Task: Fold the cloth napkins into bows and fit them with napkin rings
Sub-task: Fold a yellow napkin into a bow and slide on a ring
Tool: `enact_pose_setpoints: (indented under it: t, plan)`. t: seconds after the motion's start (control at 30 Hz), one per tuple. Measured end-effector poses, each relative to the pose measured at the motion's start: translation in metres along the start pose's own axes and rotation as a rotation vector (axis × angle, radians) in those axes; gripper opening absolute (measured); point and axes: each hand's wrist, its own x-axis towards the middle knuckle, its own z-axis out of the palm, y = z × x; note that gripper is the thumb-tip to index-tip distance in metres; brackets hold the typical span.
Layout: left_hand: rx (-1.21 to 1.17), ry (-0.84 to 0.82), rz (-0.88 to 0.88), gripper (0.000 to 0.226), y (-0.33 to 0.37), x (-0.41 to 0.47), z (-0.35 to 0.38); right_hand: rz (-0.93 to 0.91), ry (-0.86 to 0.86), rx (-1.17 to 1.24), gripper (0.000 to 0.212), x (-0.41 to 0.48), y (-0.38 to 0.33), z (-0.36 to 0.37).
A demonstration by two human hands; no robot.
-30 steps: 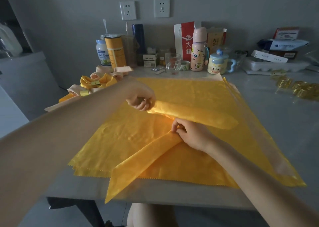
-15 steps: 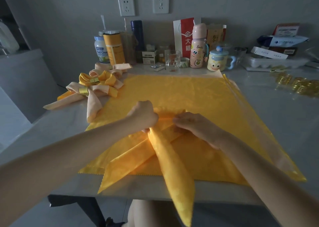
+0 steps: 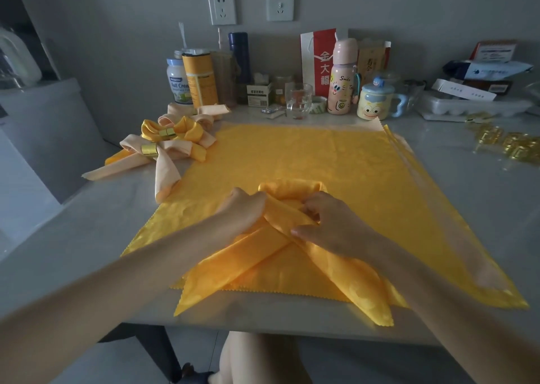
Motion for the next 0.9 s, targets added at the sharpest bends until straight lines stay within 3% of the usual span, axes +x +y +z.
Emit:
enact_pose_setpoints:
  t: [0.1, 0.2, 0.33, 0.5, 0.6, 0.73, 0.8, 0.9]
  plan:
    - [0.348, -0.01, 0.151, 0.034, -0.012, -0.009, 0.0, 0.061, 0.156, -0.067, 0.038, -0.005, -0.002, 0.008]
    - [0.39, -0.102, 0.162, 0.038, 0.0, -0.016, 0.0, 0.21, 0.196, -0.217, 0.044, -0.011, -0.003, 0.01]
    - [0.156, -0.187, 0.095, 0.028, 0.018, -0.016, 0.005, 0.226, 0.115, -0.199, 0.048, -0.011, -0.001, 0.01]
    - [-0.272, -0.299, 0.013, 0.041, 0.027, -0.003, 0.02, 0.176, 0.141, 0.207, 0.029, -0.013, 0.011, -0.003]
    - [-0.457, -0.33, -0.039, 0.041, 0.03, 0.0, 0.023, 0.117, 0.192, 0.274, 0.022, -0.014, 0.019, -0.016]
    - [-0.546, -0.309, 0.008, 0.032, 0.048, 0.005, 0.032, 0.084, 0.203, 0.349, 0.041, -0.016, 0.038, -0.049]
    - [-0.566, -0.31, 0.054, 0.033, 0.062, 0.01, 0.041, 0.143, 0.295, 0.383, 0.047, -0.014, 0.064, -0.074]
    - [-0.605, -0.313, 0.121, 0.017, 0.078, 0.014, 0.05, 0.292, 0.493, 0.279, 0.028, -0.005, 0.121, -0.107]
